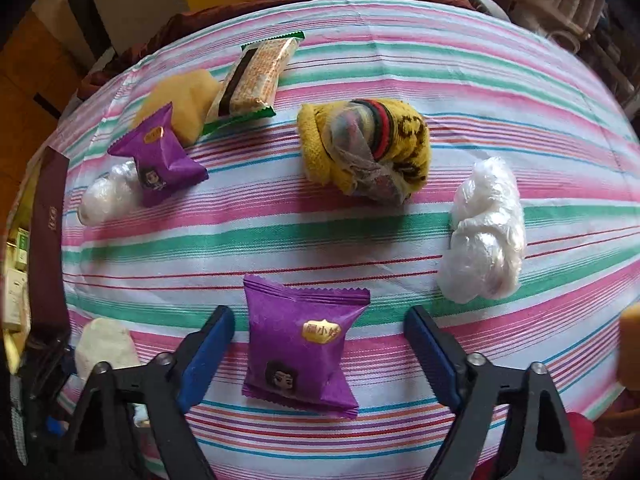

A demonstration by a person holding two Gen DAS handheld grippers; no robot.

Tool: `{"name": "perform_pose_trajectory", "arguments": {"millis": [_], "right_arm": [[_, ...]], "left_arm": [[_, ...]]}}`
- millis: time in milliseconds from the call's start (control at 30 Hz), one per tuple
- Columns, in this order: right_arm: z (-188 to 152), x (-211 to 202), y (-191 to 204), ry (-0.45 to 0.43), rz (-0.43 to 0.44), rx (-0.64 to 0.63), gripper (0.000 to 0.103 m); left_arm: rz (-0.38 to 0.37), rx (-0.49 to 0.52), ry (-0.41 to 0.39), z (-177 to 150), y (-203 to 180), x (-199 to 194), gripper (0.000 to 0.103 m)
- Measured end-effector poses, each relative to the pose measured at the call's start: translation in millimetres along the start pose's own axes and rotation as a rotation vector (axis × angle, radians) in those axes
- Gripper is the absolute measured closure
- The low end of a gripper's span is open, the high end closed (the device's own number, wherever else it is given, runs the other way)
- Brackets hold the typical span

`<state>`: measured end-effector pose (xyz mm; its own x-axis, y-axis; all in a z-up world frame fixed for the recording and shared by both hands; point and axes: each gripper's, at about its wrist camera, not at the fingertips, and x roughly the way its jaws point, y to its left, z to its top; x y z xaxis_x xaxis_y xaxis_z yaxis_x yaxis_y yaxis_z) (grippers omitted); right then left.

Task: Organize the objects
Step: 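Grasp the cream knit sock with the left gripper while the right grasps a purple candy packet, then carry the cream sock into the gold tray and open the left gripper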

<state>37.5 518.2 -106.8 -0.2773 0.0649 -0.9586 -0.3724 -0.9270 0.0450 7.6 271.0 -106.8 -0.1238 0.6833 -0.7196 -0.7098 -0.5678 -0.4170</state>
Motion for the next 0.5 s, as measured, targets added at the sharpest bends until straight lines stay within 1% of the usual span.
{"name": "perform_pose_trajectory", "arguments": {"millis": [33, 67, 167, 267, 433, 500], "right_arm": [[0.0, -2.6, 1.2, -0.013, 0.007, -0.011, 0.052], [0.0, -4.3, 2.0, -0.023, 0.003, -0.021, 0.066], [-0.8, -4.5, 3.2, -0.033, -0.015, -0.041, 0.066], [4.4, -0.4, 6.7, -0.034, -0.007, -0.038, 0.066], [3.6, -1.6, 5.4, -0.039, -0.008, -0.049, 0.066], [5.2, -0.9, 7.4, -0.042, -0.01, -0.054, 0.066]], "left_arm": [[0.001, 0.002, -0.002, -0.2, 0.0, 0.2, 0.04], [0.003, 0.005, -0.005, -0.5, -0.4, 0.2, 0.04], [0.008, 0.013, -0.01, -1.0, -1.6, 0.6, 0.04], [0.014, 0.016, -0.014, -1.9, -3.1, 0.6, 0.041], [0.037, 0.036, -0.008, -2.2, -8.1, -1.4, 0.043], [0.057, 0.043, -0.003, -2.0, -10.4, -5.0, 0.043]]}}
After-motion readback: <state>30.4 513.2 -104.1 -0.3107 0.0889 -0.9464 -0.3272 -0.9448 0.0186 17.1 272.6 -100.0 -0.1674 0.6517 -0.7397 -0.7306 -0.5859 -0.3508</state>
